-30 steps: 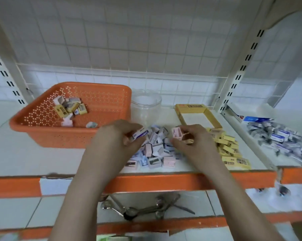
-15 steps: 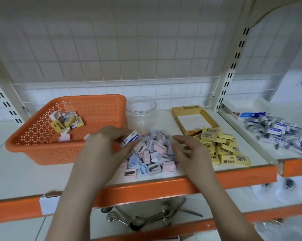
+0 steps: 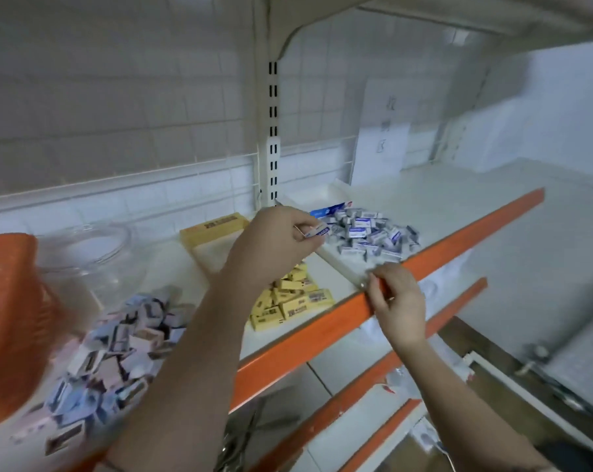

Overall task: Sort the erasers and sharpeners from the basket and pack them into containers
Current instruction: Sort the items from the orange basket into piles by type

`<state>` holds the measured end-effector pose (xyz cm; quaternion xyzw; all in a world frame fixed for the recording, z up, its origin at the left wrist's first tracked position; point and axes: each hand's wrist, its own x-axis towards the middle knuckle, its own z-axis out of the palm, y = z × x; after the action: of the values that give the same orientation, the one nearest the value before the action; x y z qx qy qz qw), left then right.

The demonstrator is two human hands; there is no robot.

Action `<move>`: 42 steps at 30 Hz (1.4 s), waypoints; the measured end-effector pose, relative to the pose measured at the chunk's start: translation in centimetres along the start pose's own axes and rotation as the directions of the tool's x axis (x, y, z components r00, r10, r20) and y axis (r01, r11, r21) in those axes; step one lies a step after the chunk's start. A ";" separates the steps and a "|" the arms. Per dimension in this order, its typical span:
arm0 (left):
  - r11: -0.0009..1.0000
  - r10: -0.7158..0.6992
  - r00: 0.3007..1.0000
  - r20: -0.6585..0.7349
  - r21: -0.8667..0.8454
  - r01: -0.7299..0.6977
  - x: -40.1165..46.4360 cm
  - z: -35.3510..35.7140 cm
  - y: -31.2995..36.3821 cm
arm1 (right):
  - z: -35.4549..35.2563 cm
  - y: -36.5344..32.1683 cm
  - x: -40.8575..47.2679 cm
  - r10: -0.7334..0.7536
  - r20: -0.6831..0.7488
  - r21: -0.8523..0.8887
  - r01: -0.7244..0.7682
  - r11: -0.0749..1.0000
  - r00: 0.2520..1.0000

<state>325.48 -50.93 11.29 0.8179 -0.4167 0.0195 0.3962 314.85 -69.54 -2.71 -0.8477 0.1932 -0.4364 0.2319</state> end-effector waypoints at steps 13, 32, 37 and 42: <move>0.974 0.101 0.981 0.166 0.186 -0.131 12.9 10.9 0.1 | 0.4 1.8 0.7 -0.077 -0.035 0.194 0.083 0.978 0.996; 0.966 0.195 0.980 -0.042 0.179 -0.185 11.4 14.6 -1.7 | 1.1 2.6 0.8 -0.129 -0.098 0.240 0.150 0.959 0.987; 0.971 0.178 0.982 -0.061 0.173 -0.166 11.1 12.5 -0.9 | 1.0 2.4 0.8 -0.122 -0.093 0.244 0.141 0.959 0.988; 0.982 0.030 0.988 0.149 0.182 -0.057 8.8 5.4 -0.1 | 0.8 0.7 0.6 0.001 -0.116 0.212 0.024 0.977 0.993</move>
<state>329.63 -60.33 10.68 0.8413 -0.4585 0.0073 0.2862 315.77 -70.25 -3.15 -0.7925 0.1533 -0.5040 0.3074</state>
